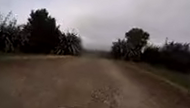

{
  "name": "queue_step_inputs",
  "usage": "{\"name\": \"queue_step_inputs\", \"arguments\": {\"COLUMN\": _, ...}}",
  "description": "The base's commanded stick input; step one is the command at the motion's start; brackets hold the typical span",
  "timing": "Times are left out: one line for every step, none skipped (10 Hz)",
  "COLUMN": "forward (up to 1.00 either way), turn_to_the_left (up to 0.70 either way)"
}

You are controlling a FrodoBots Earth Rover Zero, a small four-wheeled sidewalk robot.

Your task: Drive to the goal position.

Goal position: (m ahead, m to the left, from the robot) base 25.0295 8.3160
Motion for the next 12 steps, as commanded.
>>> {"name": "queue_step_inputs", "arguments": {"forward": 0.02, "turn_to_the_left": 0.00}}
{"name": "queue_step_inputs", "arguments": {"forward": 0.00, "turn_to_the_left": 0.00}}
{"name": "queue_step_inputs", "arguments": {"forward": 0.07, "turn_to_the_left": 0.00}}
{"name": "queue_step_inputs", "arguments": {"forward": 0.10, "turn_to_the_left": 0.00}}
{"name": "queue_step_inputs", "arguments": {"forward": 0.29, "turn_to_the_left": 0.00}}
{"name": "queue_step_inputs", "arguments": {"forward": 0.64, "turn_to_the_left": 0.00}}
{"name": "queue_step_inputs", "arguments": {"forward": 0.85, "turn_to_the_left": 0.00}}
{"name": "queue_step_inputs", "arguments": {"forward": 0.85, "turn_to_the_left": 0.00}}
{"name": "queue_step_inputs", "arguments": {"forward": 0.85, "turn_to_the_left": -0.03}}
{"name": "queue_step_inputs", "arguments": {"forward": 0.85, "turn_to_the_left": -0.17}}
{"name": "queue_step_inputs", "arguments": {"forward": 0.85, "turn_to_the_left": -0.29}}
{"name": "queue_step_inputs", "arguments": {"forward": 0.85, "turn_to_the_left": -0.15}}
